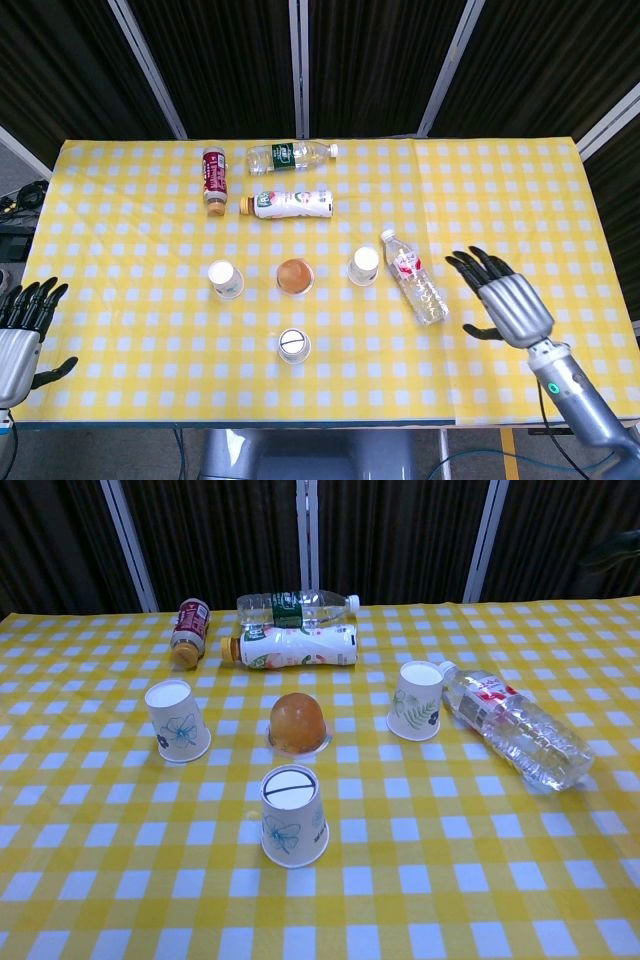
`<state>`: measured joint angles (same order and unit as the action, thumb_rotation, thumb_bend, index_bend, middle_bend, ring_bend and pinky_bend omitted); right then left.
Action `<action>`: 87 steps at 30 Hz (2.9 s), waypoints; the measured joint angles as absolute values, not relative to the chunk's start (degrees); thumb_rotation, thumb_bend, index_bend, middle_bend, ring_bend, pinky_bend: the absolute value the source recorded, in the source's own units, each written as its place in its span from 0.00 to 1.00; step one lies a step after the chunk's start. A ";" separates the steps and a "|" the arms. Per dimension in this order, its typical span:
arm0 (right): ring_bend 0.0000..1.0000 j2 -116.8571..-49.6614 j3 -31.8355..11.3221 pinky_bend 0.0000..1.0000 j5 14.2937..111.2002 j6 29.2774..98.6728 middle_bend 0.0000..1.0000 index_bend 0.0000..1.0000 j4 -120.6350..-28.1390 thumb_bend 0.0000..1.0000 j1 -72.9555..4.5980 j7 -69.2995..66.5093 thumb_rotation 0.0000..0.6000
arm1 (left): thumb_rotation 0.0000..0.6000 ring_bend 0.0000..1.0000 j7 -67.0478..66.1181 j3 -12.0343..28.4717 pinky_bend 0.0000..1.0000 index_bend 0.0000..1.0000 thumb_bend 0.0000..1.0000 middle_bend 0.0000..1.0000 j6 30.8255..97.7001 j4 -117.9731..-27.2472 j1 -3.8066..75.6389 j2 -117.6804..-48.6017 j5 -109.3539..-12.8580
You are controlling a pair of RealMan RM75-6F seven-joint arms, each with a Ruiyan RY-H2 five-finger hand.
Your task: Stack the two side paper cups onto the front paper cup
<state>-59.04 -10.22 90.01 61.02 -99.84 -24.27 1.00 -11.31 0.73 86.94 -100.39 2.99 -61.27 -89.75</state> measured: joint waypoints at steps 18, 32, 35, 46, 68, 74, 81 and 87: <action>0.13 -76.20 -17.05 0.33 66.03 41.80 0.22 0.17 -88.35 0.17 -46.95 15.25 1.00 | 1.00 0.00 -9.85 1.93 0.00 0.00 0.00 0.00 84.85 -99.62 3.91 -61.08 -85.84; 0.22 -84.13 -14.07 0.38 50.63 41.12 0.29 0.20 -81.53 0.20 -54.06 26.94 1.00 | 1.00 0.00 -9.24 2.43 0.00 0.00 0.00 0.00 83.73 -98.98 4.51 -61.14 -84.22; 0.28 -84.99 -13.48 0.44 50.18 41.50 0.36 0.26 -80.43 0.22 -54.52 27.28 1.00 | 1.00 0.00 -9.09 2.37 0.00 0.00 0.00 0.00 83.31 -99.03 4.72 -61.13 -84.17; 0.32 -86.83 -12.14 0.49 51.37 42.97 0.42 0.36 -77.55 0.28 -54.99 26.21 1.00 | 1.00 0.00 -9.36 2.44 0.00 0.00 0.00 0.00 82.47 -98.91 5.29 -61.33 -83.54; 0.32 -69.13 -9.79 0.49 75.36 51.22 0.41 0.36 -108.92 0.31 -50.15 22.58 1.00 | 1.00 0.00 -8.38 1.34 0.00 0.00 0.00 0.00 84.01 -99.76 4.80 -60.68 -86.19; 0.32 -67.92 -7.48 0.49 79.87 50.13 0.41 0.36 -114.41 0.31 -50.40 25.13 1.00 | 1.00 0.00 -8.14 1.18 0.00 0.00 0.00 0.00 84.32 -99.90 4.74 -60.54 -86.69; 0.32 -71.59 -7.85 0.49 77.53 48.40 0.40 0.36 -114.75 0.31 -52.40 28.28 1.00 | 1.00 0.00 -7.56 1.18 0.00 0.00 0.00 0.00 83.95 -99.63 4.91 -60.43 -86.52; 0.32 -75.06 -8.62 0.49 73.18 47.62 0.40 0.36 -113.23 0.31 -54.21 31.82 1.00 | 1.00 0.00 -6.75 1.29 0.00 0.00 0.00 0.00 84.05 -99.45 4.87 -60.19 -86.32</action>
<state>-75.06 -8.62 73.18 47.62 -113.23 -54.21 31.82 -6.75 1.29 84.05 -99.45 4.87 -60.19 -86.32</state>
